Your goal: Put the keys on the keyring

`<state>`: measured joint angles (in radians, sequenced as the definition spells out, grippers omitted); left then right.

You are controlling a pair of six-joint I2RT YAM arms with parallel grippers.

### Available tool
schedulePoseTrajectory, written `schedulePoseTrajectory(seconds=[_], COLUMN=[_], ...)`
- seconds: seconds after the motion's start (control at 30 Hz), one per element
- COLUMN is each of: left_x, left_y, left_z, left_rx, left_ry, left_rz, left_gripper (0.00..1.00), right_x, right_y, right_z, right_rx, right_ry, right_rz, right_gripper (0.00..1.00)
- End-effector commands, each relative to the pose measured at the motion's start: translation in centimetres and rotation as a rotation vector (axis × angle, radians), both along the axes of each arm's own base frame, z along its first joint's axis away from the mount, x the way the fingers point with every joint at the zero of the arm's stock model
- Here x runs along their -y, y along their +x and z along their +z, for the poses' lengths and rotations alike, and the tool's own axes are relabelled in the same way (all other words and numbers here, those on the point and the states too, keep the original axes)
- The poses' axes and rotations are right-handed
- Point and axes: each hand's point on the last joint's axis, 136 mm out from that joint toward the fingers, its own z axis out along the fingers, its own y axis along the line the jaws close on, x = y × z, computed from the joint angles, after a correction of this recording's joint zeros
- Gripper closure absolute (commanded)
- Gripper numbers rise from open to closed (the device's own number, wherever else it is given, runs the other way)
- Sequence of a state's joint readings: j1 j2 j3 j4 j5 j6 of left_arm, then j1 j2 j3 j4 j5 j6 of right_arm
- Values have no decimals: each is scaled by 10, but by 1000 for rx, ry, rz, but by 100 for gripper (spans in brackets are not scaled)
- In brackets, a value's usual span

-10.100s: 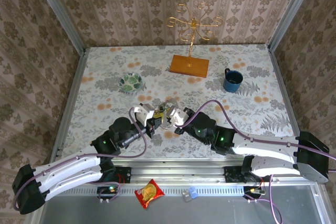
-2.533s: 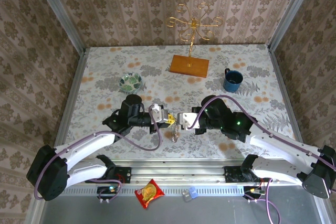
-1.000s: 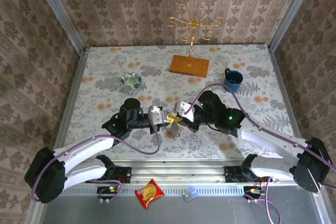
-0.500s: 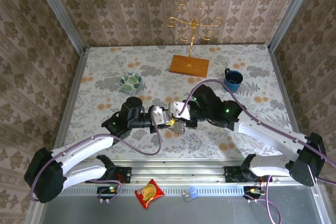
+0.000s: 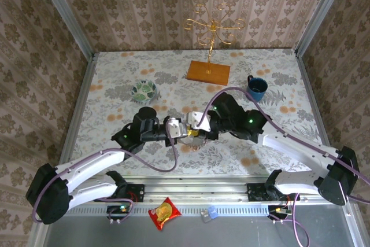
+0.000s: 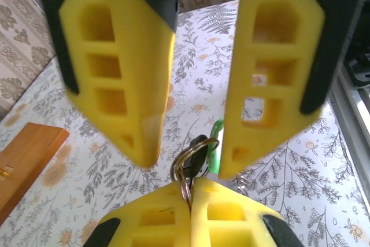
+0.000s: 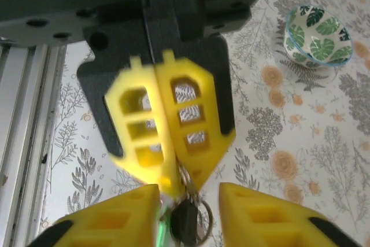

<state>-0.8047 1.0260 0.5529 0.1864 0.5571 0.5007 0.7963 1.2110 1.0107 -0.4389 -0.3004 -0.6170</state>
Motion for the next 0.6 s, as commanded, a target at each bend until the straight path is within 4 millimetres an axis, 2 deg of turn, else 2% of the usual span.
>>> schedulePoseTrajectory(seconds=[0.0, 0.2, 0.57], left_x=[1, 1, 3], left_y=[0, -1, 2], left_z=[17, 17, 18], left_rx=[50, 52, 51], left_ry=[-70, -76, -79], left_rz=[8, 5, 28], left_gripper=[100, 100, 100], right_x=[9, 9, -3], right_y=[-4, -5, -7], right_z=[2, -3, 8], right_rx=[-47, -76, -122], right_ry=[42, 55, 141], right_rz=[-29, -45, -51], right_gripper=[62, 64, 62])
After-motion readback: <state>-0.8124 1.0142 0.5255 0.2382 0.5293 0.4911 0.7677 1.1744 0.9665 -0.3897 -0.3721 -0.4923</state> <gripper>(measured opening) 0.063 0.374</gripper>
